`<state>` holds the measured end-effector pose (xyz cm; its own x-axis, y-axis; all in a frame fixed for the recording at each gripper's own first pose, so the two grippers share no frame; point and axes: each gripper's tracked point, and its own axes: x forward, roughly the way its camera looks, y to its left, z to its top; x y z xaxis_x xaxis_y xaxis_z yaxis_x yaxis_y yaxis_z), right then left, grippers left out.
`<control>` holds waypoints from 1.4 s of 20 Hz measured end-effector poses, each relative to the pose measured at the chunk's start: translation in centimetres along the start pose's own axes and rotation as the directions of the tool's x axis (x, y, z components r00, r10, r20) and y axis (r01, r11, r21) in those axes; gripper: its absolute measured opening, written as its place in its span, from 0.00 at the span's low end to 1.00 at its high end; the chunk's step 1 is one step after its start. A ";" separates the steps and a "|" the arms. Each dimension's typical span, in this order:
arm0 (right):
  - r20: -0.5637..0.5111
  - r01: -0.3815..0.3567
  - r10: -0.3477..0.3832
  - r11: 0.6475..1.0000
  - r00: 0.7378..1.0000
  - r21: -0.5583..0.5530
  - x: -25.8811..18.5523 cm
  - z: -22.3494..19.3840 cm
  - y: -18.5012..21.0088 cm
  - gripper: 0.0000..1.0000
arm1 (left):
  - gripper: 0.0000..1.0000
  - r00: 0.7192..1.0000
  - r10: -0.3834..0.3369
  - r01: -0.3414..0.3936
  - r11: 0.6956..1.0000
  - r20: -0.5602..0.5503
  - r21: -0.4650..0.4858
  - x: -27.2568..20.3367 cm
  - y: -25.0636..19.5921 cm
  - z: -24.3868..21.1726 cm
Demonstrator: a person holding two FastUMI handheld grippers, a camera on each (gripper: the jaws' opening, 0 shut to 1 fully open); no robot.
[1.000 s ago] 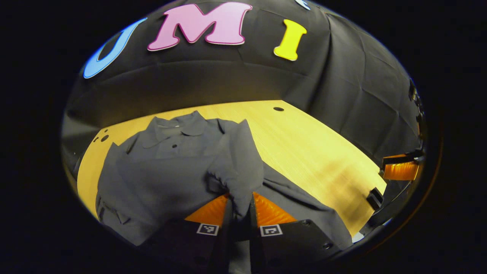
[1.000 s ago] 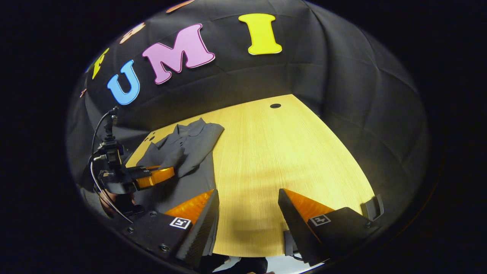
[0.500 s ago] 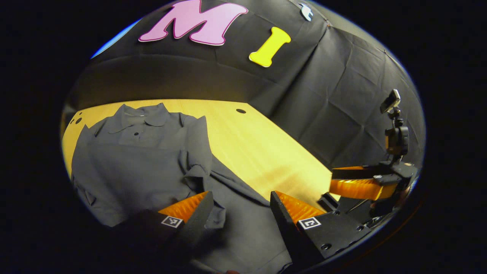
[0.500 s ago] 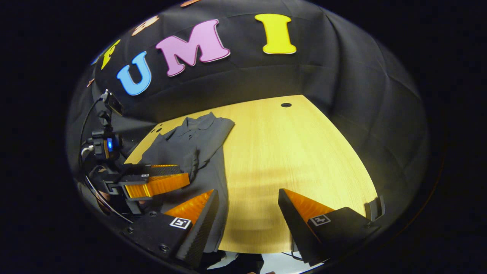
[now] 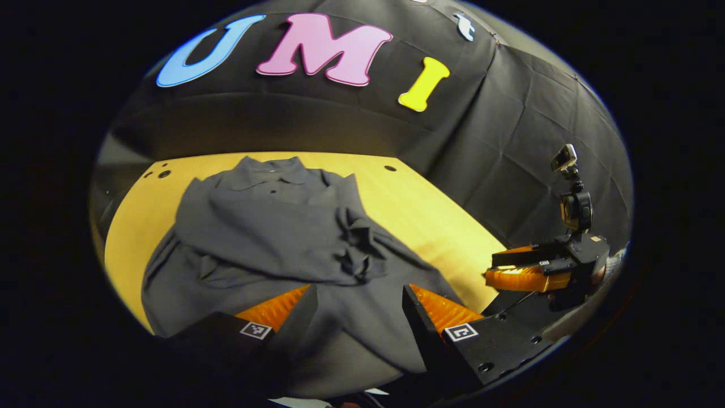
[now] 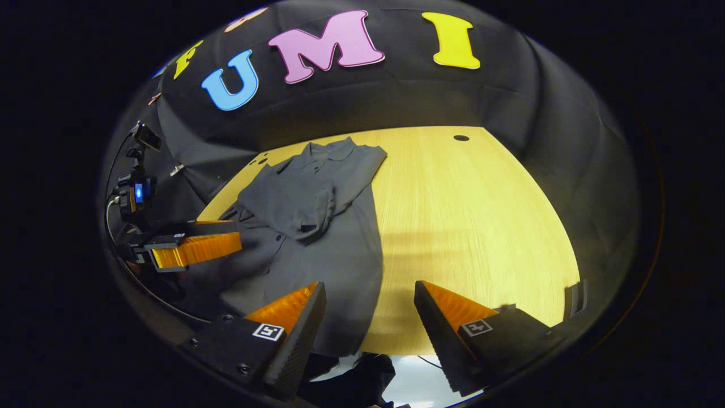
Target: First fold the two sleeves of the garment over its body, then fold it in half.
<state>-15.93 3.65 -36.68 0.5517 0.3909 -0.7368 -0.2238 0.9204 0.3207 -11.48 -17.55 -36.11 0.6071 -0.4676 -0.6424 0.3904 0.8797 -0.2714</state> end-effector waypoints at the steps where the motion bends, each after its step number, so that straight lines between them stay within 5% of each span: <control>1: -0.011 0.003 -0.003 1.000 1.000 0.003 0.1 -0.5 0.4 0.96 | 0.95 1.000 0.022 -0.022 1.000 -0.011 -0.006 -1.0 1.0 -0.8; 8: -0.069 0.060 -0.059 0.998 0.996 0.012 0.4 -3.5 1.8 0.97 | 0.95 0.978 0.205 -0.207 0.977 -0.051 -0.049 -7.6 10.3 -4.9; 18: -0.142 0.131 -0.123 0.990 0.982 0.048 1.8 -7.2 2.4 0.98 | 0.95 0.902 0.411 -0.420 0.906 -0.129 -0.052 -14.0 21.6 -10.0; 19: -0.146 0.141 -0.131 0.989 0.980 0.053 2.0 -7.5 2.4 0.98 | 1.00 0.895 0.423 -0.434 0.899 -0.140 -0.058 -14.2 22.3 -10.5; 28: -0.178 0.220 -0.212 0.975 0.961 0.025 4.5 -9.0 2.5 0.98 | 0.94 0.856 0.437 -0.451 0.892 -0.277 0.013 -12.9 24.9 -15.1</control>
<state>-21.17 7.83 -44.56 0.4343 0.1822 -0.8822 -0.0767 0.9833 0.1653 -20.11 11.70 -45.41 0.4984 0.0076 -0.8669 0.0836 0.9949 0.0568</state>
